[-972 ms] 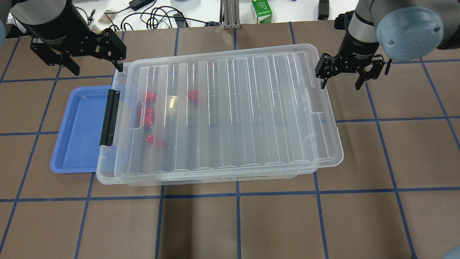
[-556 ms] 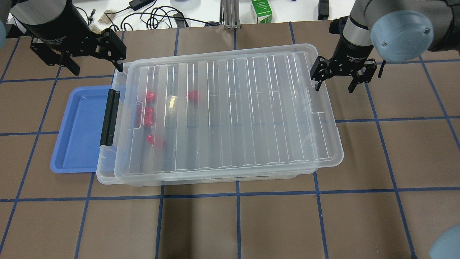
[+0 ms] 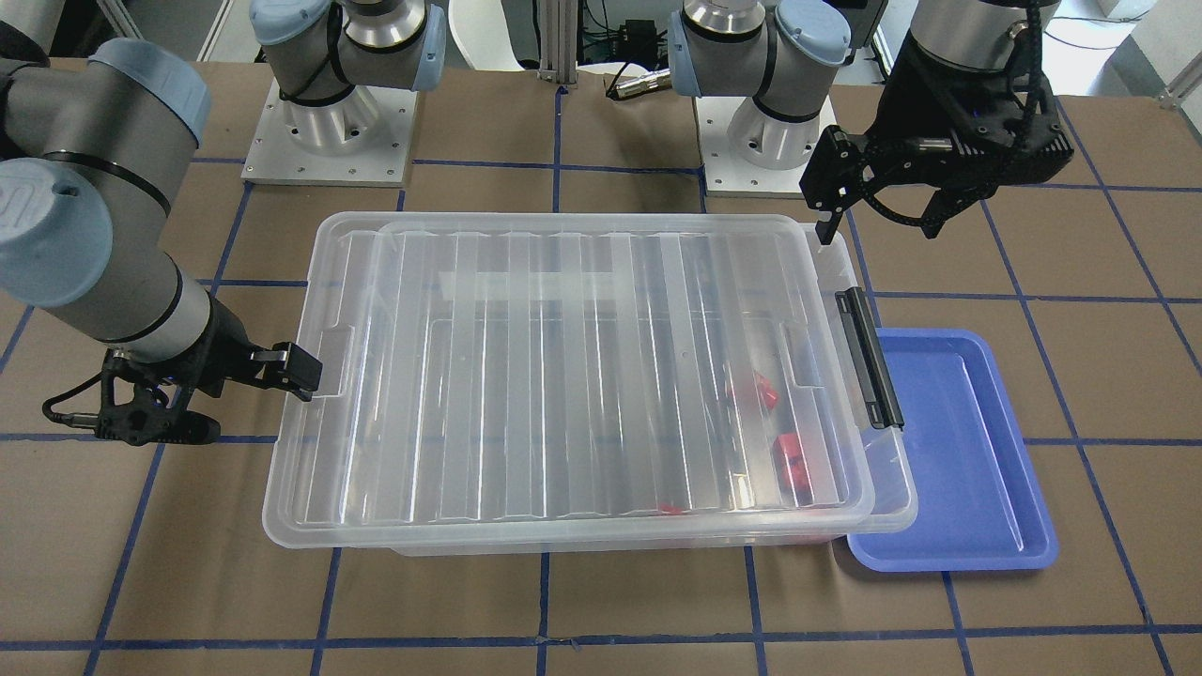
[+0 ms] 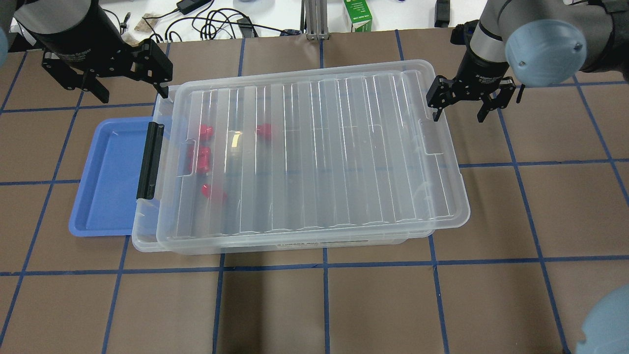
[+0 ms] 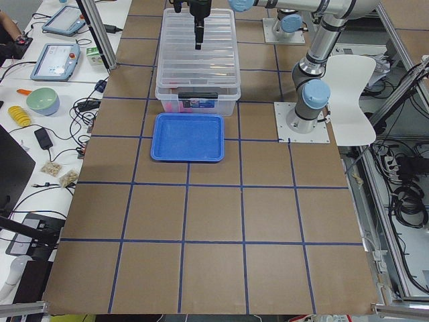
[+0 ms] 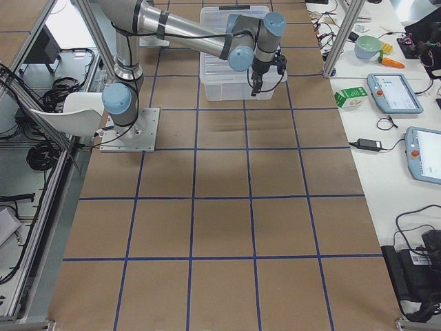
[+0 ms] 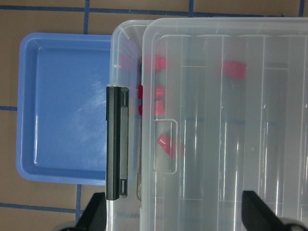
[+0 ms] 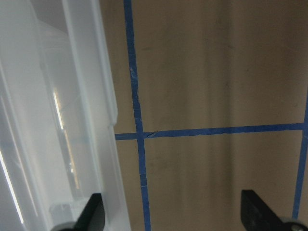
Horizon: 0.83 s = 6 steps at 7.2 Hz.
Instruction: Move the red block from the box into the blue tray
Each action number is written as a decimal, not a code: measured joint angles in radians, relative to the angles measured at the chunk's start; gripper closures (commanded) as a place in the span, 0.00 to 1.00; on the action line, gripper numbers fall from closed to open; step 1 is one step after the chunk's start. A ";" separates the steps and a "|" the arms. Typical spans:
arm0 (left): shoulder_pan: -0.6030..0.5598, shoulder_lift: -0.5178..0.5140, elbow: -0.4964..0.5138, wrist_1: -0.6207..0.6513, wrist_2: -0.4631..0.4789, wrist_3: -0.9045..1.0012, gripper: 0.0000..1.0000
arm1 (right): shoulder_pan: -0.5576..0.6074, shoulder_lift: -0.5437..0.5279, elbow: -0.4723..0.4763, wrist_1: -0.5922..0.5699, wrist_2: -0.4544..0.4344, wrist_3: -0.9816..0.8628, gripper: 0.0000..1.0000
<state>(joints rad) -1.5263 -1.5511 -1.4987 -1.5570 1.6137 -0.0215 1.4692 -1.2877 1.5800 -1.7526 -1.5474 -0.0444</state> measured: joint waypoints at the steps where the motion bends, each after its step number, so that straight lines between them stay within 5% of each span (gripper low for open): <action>1: 0.000 0.000 0.000 0.000 0.000 0.000 0.00 | -0.012 0.000 0.000 -0.001 -0.016 -0.014 0.00; 6: 0.000 0.000 0.000 0.000 0.000 0.000 0.00 | -0.092 -0.001 -0.006 0.002 -0.066 -0.098 0.00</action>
<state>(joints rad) -1.5263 -1.5509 -1.4987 -1.5570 1.6137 -0.0215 1.3769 -1.2885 1.5743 -1.7505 -1.6136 -0.1423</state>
